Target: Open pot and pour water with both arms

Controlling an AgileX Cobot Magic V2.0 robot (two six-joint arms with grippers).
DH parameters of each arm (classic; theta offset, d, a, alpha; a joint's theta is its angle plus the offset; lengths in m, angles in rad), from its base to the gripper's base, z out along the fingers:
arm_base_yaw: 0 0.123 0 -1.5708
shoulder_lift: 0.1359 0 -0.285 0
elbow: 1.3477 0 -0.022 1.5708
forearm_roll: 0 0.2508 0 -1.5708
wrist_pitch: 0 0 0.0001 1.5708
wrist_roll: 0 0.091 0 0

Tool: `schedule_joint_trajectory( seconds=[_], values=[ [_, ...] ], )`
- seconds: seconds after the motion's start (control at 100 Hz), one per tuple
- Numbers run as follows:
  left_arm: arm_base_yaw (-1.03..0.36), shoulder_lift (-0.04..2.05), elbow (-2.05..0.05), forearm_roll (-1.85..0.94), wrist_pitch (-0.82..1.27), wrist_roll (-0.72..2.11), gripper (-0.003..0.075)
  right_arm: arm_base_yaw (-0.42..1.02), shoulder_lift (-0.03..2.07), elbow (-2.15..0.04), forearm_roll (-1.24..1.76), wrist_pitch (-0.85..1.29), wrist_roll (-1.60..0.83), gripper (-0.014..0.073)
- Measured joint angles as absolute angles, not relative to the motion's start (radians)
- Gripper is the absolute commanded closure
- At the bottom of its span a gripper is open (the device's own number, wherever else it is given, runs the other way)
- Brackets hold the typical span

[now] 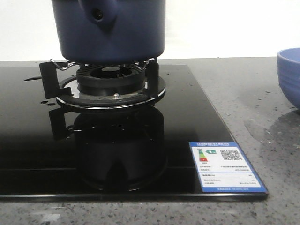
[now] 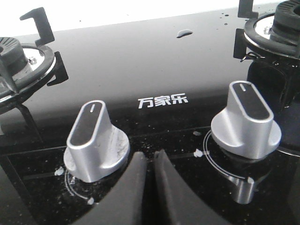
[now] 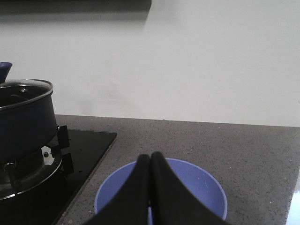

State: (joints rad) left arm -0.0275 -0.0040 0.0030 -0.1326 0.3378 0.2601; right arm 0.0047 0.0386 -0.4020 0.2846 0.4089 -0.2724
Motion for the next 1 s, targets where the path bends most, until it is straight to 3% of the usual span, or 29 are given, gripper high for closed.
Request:
schedule_joint_trajectory(
  seconds=[0.25, 0.37, 0.63, 1.0],
  values=[
    [-0.027, -0.004, 0.003, -0.133, 0.338, 0.260, 0.0741, 0.005, 0.037, -0.373, 0.273, 0.411, -0.272, 0.0658],
    [-0.027, -0.004, 0.003, -0.133, 0.338, 0.260, 0.0741, -0.002, 0.037, -0.298, 0.211, 0.315, -0.261, 0.0658],
    [-0.027, -0.004, 0.003, -0.133, 0.338, 0.260, 0.0741, -0.073, 0.037, -0.013, -0.107, 0.113, 0.198, 0.0658],
    [-0.027, -0.004, 0.003, -0.133, 0.338, 0.260, 0.0741, -0.091, 0.000, 0.007, -0.065, 0.327, 0.245, 0.0658]
  ],
)
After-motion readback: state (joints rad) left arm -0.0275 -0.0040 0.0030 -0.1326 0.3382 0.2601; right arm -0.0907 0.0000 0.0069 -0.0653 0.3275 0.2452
